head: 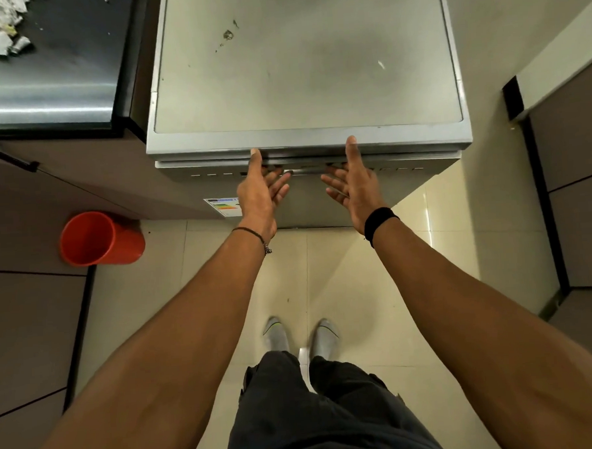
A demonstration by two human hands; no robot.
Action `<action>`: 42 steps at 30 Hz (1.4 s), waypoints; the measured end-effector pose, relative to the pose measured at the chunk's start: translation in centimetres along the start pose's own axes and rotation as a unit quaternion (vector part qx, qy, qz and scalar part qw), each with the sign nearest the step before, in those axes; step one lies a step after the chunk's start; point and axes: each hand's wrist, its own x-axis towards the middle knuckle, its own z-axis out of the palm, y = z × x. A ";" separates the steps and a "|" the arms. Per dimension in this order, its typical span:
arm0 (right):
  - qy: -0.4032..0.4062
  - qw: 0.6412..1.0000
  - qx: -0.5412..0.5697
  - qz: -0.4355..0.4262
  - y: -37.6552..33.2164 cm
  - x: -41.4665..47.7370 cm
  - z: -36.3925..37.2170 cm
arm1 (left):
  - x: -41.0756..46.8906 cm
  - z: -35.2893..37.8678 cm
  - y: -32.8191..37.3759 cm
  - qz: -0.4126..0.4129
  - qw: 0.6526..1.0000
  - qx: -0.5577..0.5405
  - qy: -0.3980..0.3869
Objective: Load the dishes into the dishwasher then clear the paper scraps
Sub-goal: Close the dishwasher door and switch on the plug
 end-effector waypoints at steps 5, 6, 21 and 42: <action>-0.002 1.000 -0.002 -0.004 -0.3 0.2 0.3 | 0.2 0.3 -0.2 0.008 1.000 -0.010 0.010; -0.004 1.000 -0.003 -0.004 -0.6 0.2 0.5 | 0.3 0.4 -0.1 0.009 1.000 -0.012 0.006; -0.051 0.992 -0.108 -0.027 0.0 -0.7 -0.2 | -1.4 -0.7 0.9 0.126 0.951 0.273 -0.067; -0.162 0.925 -0.159 -0.303 -14.9 -6.0 10.6 | -6.6 -3.0 19.4 0.357 0.917 0.163 -0.078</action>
